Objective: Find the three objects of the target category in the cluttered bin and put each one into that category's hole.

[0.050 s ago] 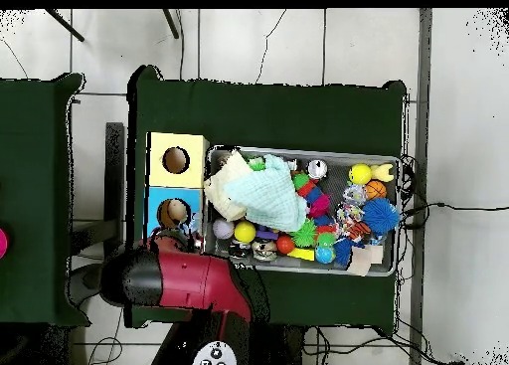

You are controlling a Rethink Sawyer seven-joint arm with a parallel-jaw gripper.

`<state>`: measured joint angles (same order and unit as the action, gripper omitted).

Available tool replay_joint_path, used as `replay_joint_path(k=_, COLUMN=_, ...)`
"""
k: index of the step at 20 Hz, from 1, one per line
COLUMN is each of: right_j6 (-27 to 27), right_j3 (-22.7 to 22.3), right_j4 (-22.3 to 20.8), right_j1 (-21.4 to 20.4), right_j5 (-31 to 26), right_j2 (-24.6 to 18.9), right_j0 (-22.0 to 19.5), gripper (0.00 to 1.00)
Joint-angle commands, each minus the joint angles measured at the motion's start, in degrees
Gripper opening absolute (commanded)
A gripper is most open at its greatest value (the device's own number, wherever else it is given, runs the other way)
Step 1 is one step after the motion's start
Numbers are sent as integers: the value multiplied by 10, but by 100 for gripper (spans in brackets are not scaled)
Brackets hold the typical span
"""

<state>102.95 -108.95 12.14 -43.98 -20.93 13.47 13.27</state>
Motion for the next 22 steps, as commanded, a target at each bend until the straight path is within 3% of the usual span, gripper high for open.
replay_joint_path(k=1, right_j6=157, right_j3=11, right_j4=35, right_j1=37, right_j5=-29, right_j2=-4, right_j0=10, gripper=0)
replay_joint_path(k=22, right_j6=177, right_j3=48, right_j4=64, right_j1=37, right_j5=-93, right_j2=48, right_j0=80, gripper=0)
